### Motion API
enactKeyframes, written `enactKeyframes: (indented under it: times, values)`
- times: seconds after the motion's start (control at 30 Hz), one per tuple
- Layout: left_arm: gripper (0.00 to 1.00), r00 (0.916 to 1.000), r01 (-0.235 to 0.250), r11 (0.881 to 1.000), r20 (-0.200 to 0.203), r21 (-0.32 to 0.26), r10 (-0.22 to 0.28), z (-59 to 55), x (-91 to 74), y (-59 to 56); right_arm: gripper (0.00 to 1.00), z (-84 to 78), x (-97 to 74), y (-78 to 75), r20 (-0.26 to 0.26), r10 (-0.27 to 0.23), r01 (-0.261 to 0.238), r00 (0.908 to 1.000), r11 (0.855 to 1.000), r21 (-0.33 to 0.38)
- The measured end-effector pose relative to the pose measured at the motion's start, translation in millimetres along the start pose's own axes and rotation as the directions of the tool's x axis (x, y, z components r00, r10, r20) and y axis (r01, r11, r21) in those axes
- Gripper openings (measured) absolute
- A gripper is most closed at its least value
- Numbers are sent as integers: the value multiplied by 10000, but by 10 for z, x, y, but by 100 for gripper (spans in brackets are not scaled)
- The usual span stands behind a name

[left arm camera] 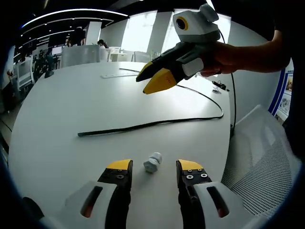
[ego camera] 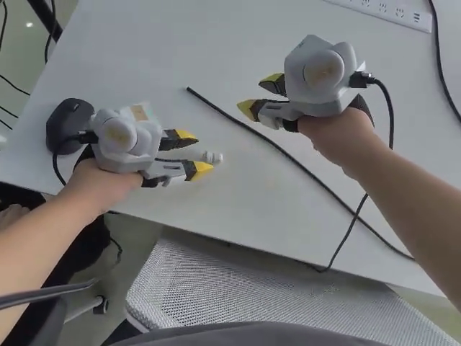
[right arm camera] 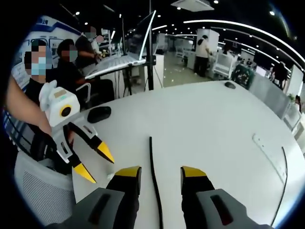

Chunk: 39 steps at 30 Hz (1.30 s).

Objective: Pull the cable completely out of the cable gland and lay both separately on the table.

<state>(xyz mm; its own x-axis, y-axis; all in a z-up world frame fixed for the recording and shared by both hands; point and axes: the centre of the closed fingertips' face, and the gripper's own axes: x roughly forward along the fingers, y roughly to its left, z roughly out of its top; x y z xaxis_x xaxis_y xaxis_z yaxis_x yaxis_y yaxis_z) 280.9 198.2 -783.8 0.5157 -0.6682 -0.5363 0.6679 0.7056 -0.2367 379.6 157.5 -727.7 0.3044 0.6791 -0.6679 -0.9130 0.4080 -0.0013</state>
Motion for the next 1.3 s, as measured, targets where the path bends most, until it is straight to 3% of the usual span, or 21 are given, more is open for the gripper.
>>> enactKeyframes:
  times: [0.37,0.7,0.8,0.97,1.1,1.3]
  values:
    - [45,9976,-463,9982,493,-371,481,167,-157,-169,34,-84,-674,64,1069,50,-58,9943,10000,72]
    - [52,9938,-567,9969,927,-550,617,390,-239,-399,45,-172,-1275,109,2366,-272,47,9712,9954,954]
    - [54,9929,-623,9966,979,-536,673,431,-247,-461,47,-288,-1439,137,2478,-259,-70,9685,9914,1308]
    - [60,9911,-757,9954,1056,-580,815,487,-297,-549,53,-478,-1706,136,2967,-629,-89,9529,9721,2345]
    - [65,9913,-849,9945,958,-617,906,460,-332,-591,59,-746,-1859,146,2868,-835,52,9544,9647,2634]
    - [71,9897,-1027,9916,918,-782,1097,428,-403,-639,70,-1087,-1985,263,2751,-681,11,9590,9716,2366]
